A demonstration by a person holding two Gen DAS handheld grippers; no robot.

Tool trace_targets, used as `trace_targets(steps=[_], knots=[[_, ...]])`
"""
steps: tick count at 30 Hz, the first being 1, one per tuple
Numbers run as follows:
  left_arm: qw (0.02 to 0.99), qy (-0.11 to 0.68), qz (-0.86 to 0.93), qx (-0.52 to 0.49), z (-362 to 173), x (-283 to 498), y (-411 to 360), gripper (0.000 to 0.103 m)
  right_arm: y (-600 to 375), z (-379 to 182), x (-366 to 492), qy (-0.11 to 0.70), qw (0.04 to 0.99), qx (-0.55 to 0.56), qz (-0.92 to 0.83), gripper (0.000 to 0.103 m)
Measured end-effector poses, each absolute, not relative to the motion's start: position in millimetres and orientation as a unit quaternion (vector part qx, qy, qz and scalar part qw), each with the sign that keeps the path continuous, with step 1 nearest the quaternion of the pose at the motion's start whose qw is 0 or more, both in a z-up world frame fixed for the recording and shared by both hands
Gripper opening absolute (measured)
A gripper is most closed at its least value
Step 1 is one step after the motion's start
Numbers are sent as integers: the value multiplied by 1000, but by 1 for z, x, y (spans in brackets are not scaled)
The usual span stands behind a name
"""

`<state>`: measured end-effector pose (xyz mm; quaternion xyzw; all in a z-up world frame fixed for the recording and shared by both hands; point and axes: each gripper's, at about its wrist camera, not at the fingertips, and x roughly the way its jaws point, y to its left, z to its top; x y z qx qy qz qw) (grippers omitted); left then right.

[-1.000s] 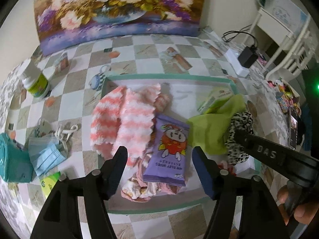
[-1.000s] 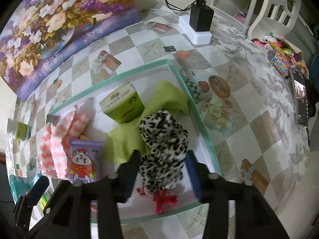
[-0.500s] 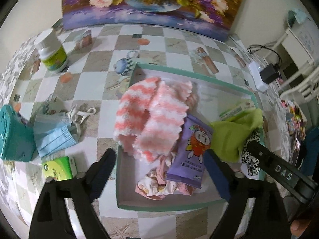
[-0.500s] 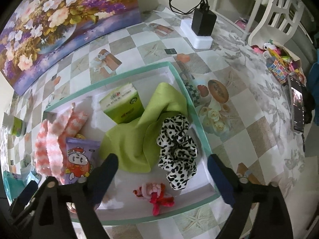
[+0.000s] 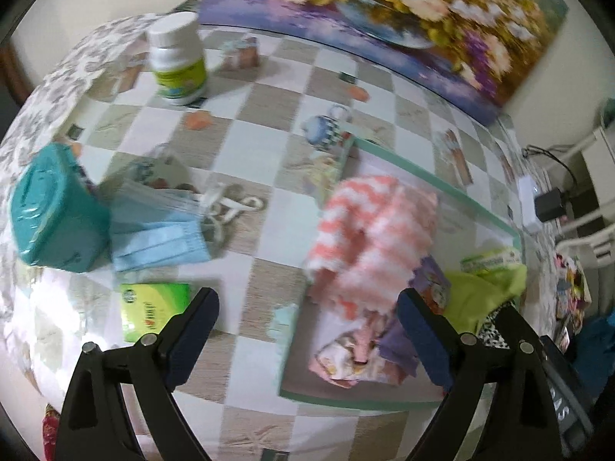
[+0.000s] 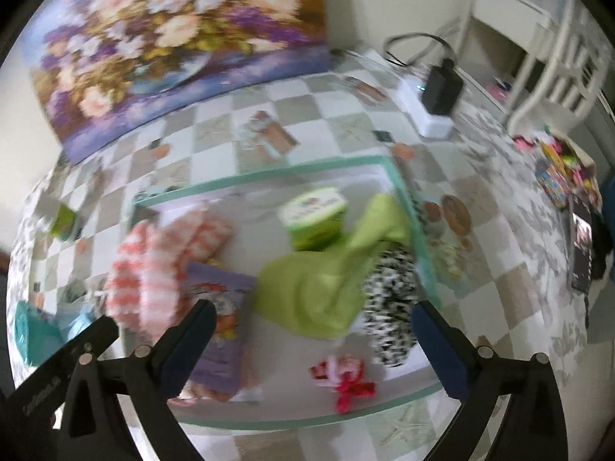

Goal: Organize soft objects
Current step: 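Move both tools back from the tray toward the tissue box and face mask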

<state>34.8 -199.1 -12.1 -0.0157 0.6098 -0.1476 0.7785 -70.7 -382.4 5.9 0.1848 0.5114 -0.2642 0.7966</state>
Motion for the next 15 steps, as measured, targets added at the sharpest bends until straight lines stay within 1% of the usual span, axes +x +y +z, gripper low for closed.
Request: trace_targets(steps=[15], knots=[[786,611,-67,-65,-11,53,-140,94,-321,10,-46,522,816,149,-196,103]])
